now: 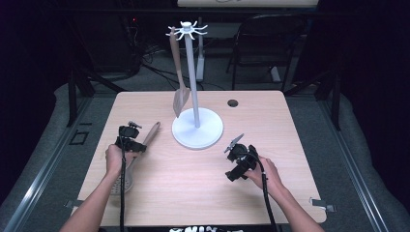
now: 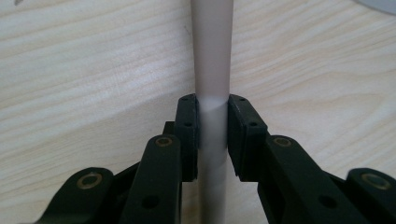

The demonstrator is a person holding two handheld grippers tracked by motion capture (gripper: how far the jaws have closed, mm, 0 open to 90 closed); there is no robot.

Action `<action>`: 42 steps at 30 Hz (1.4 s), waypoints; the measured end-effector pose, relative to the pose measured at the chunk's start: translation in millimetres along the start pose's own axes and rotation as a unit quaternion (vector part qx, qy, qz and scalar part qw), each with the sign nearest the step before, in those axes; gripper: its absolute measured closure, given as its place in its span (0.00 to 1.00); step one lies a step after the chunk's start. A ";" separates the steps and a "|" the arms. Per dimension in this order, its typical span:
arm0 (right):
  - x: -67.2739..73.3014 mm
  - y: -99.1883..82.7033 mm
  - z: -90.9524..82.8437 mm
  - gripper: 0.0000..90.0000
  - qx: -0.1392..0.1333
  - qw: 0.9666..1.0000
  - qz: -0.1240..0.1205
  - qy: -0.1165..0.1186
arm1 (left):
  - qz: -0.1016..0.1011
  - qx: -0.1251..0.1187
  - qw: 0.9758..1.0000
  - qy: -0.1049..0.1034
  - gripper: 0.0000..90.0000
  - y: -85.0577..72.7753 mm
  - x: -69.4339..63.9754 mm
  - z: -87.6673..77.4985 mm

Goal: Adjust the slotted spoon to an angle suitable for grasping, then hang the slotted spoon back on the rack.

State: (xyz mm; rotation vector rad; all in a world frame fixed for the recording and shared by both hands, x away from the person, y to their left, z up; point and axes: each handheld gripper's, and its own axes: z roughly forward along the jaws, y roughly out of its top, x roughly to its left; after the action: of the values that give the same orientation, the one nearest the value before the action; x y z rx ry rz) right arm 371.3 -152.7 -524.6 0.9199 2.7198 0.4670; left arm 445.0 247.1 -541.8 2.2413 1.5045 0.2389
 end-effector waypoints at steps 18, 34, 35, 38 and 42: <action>1.8 3.2 4.9 0.11 0.001 1.000 -0.004 0.007 | 0.004 -0.066 0.998 -0.009 0.84 -12.9 0.1 -21.9; 3.8 5.3 4.8 0.11 -0.004 1.000 -0.005 0.009 | 0.035 -0.137 0.990 0.004 0.84 -16.1 -13.6 -43.5; 4.1 5.0 5.2 0.11 -0.006 1.000 -0.003 0.011 | 0.035 -0.139 0.990 0.002 0.84 -15.9 -14.2 -45.3; 2.4 2.9 5.7 0.11 0.000 1.000 -0.004 0.011 | 0.038 -0.157 0.987 0.003 0.84 -15.2 -17.0 -50.2; 1.9 1.8 4.5 0.11 -0.005 1.000 0.001 0.009 | 0.036 -0.171 0.985 0.007 0.84 -13.5 -18.7 -58.7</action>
State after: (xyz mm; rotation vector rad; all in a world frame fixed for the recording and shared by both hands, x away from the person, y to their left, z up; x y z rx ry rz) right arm 372.2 -149.1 -528.4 0.9206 2.7308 0.4903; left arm 404.4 249.2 -493.5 2.0222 1.2779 0.4977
